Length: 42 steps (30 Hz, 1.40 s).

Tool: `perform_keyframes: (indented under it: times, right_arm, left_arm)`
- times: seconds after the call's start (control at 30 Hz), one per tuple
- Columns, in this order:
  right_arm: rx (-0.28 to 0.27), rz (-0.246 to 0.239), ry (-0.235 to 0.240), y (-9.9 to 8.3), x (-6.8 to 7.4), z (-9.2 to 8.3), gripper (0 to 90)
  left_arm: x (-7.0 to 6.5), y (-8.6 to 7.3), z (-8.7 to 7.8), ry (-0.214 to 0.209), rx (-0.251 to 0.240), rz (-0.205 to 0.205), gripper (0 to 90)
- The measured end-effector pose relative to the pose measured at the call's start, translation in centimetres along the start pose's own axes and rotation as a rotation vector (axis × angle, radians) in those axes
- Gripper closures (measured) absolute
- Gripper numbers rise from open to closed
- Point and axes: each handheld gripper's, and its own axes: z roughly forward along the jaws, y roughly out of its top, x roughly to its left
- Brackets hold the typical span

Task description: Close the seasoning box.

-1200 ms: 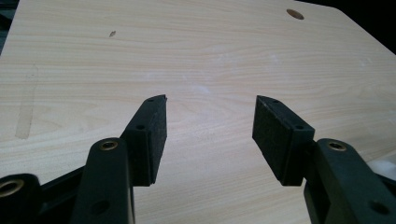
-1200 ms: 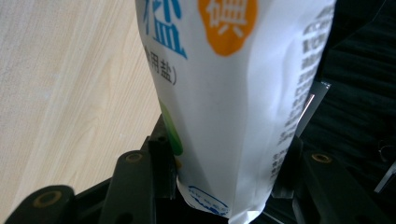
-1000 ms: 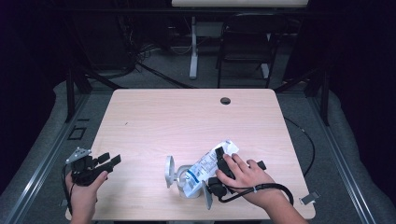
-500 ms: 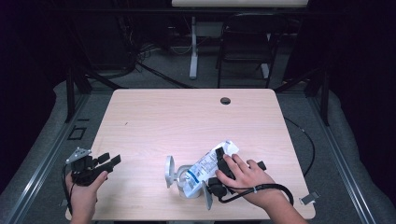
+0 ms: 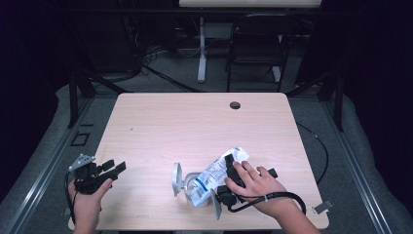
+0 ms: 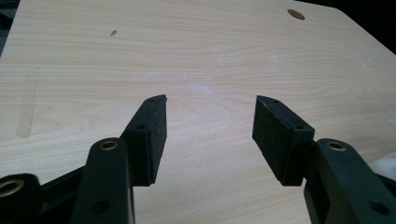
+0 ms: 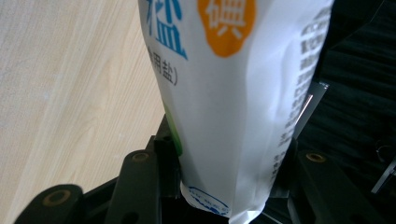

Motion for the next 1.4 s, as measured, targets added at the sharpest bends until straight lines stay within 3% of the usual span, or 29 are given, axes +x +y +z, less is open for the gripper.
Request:
perform_keyframes:
  times: [0.77,0.83,1.17,1.3,1.4]
  right_arm:
    - [0.013,-0.013,0.013,0.19,-0.21,-0.34,61.9]
    - [-0.005,0.007,0.016,0.13,-0.10,-0.23,62.2]
    - [-0.005,0.002,0.011,0.20,-0.14,-0.41,63.6]
    - [0.013,-0.009,0.008,0.31,-0.25,-0.55,64.1]
    - [-0.004,0.012,0.011,0.26,-0.11,-0.41,64.4]
  left_arm:
    - [0.10,-0.05,0.03,0.000,0.004,-0.005,45.5]
    - [0.09,-0.06,0.06,0.001,0.000,-0.008,45.5]
    - [0.08,-0.08,0.09,0.002,-0.007,-0.010,45.5]
    - [0.10,-0.08,0.07,0.000,-0.001,-0.010,45.5]
    - [0.10,-0.10,0.11,0.002,-0.006,-0.011,45.5]
